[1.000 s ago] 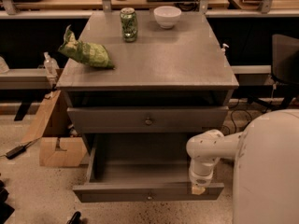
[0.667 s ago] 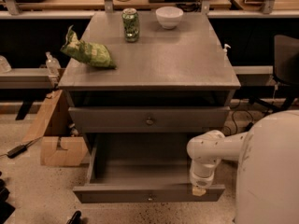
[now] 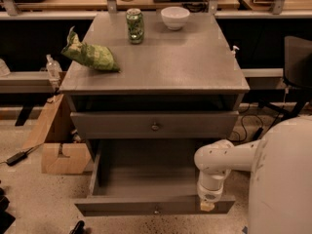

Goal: Open middle drawer

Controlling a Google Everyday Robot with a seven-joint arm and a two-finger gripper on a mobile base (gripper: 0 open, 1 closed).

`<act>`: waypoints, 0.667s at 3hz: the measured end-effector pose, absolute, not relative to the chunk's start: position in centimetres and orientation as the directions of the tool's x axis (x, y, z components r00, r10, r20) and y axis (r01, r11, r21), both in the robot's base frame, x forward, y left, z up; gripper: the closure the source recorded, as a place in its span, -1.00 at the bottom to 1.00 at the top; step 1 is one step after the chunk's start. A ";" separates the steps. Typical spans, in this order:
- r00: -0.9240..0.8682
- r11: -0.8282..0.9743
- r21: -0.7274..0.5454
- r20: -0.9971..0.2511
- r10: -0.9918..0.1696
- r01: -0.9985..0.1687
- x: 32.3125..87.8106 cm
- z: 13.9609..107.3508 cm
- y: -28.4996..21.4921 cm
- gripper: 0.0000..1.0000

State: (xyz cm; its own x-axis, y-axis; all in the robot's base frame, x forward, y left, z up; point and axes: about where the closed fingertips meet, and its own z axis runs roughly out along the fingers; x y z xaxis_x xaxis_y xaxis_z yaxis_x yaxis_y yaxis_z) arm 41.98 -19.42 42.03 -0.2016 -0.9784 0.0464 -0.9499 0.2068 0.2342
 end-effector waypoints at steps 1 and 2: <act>-0.202 0.207 0.234 0.046 -0.978 -0.950 42.1 42.0 -19.4 1.00; -0.206 0.210 0.255 0.044 -0.978 -0.944 41.3 41.9 -19.2 1.00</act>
Offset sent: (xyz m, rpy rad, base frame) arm -0.2135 0.0638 -0.0161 0.2033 0.6112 -0.1640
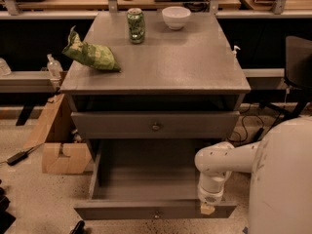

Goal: Open middle drawer

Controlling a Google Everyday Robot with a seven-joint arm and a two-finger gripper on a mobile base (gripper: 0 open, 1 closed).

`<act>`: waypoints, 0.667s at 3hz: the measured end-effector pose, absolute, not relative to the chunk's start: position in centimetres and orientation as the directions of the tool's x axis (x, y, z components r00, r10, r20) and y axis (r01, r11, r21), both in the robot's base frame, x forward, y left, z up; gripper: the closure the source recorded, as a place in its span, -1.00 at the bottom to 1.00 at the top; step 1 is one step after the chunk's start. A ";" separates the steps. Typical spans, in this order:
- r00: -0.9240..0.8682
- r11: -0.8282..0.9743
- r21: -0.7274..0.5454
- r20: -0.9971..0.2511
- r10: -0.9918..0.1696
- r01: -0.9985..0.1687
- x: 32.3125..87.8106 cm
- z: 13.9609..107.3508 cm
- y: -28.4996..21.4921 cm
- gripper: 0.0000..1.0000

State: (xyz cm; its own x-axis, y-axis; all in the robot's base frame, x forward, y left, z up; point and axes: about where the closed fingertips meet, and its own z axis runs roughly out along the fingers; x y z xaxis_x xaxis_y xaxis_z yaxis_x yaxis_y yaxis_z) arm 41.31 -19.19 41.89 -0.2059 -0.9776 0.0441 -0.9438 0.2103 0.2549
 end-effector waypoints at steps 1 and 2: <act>-0.206 0.210 0.255 0.044 -0.978 -0.944 41.3 41.9 -19.2 1.00; -0.211 0.214 0.278 0.041 -0.977 -0.936 40.5 41.7 -18.9 1.00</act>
Offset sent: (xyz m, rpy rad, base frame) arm -0.2164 0.0675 -0.0154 0.2200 0.6312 -0.1714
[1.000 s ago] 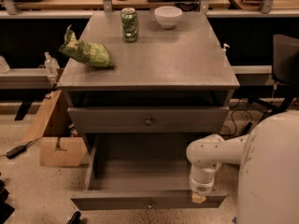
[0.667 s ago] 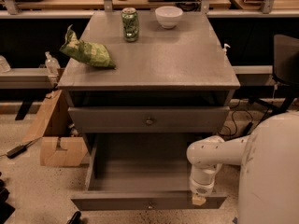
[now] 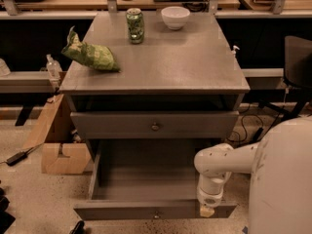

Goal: Open middle drawer

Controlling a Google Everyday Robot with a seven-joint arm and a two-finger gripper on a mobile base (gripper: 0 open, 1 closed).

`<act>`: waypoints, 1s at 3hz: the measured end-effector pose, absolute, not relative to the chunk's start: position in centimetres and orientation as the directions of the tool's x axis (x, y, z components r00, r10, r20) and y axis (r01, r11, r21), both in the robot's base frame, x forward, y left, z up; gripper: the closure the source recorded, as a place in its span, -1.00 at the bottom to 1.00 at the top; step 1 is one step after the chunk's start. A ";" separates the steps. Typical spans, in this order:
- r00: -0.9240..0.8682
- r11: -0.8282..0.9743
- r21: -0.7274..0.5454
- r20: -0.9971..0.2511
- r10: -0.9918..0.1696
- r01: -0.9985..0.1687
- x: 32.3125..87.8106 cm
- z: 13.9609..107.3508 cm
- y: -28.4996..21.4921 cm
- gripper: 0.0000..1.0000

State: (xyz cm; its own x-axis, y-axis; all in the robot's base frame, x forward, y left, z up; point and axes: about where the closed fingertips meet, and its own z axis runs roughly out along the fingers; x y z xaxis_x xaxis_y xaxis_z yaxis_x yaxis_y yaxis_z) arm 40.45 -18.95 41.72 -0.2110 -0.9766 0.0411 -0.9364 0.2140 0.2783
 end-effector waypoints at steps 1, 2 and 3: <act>-0.214 0.216 0.296 0.040 -0.976 -0.930 39.8 41.6 -18.8 1.00; -0.216 0.217 0.303 0.039 -0.976 -0.928 39.5 41.5 -18.7 1.00; -0.216 0.217 0.305 0.040 -0.976 -0.927 39.4 41.5 -18.7 0.62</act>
Offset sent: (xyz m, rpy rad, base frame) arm -0.2115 0.0625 -0.0159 0.1941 0.6131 -0.1507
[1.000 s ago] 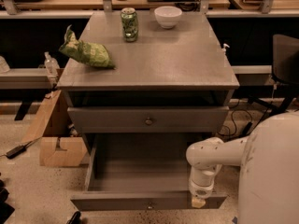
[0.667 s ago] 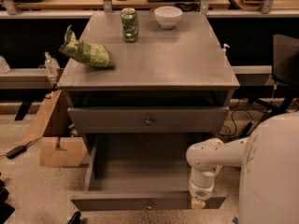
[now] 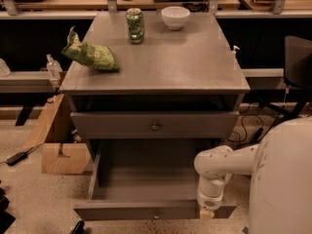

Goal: Open middle drawer

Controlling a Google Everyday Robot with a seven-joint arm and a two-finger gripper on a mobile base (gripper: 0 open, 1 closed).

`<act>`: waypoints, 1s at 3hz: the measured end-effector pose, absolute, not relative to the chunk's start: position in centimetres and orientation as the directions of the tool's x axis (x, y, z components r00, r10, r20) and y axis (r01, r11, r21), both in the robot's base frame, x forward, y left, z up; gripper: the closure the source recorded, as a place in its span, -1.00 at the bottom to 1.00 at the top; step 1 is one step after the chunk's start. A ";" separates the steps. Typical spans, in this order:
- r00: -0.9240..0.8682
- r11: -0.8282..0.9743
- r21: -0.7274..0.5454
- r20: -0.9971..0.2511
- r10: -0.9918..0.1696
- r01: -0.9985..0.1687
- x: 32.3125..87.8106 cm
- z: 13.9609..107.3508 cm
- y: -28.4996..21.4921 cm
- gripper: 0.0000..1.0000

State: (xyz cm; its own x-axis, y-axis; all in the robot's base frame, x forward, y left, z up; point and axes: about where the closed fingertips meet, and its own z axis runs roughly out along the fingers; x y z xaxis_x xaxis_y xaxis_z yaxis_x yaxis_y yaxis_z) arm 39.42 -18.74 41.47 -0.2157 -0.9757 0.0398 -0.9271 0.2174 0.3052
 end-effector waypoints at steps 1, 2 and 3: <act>-0.216 0.217 0.305 0.040 -0.976 -0.927 39.4 41.5 -18.7 0.15; -0.216 0.217 0.305 0.040 -0.976 -0.927 39.4 41.5 -18.7 -0.31; -0.216 0.217 0.305 0.040 -0.976 -0.927 39.4 41.5 -18.7 -0.78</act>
Offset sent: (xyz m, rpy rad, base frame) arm 0.0000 0.0000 0.0000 0.0000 0.0000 0.0000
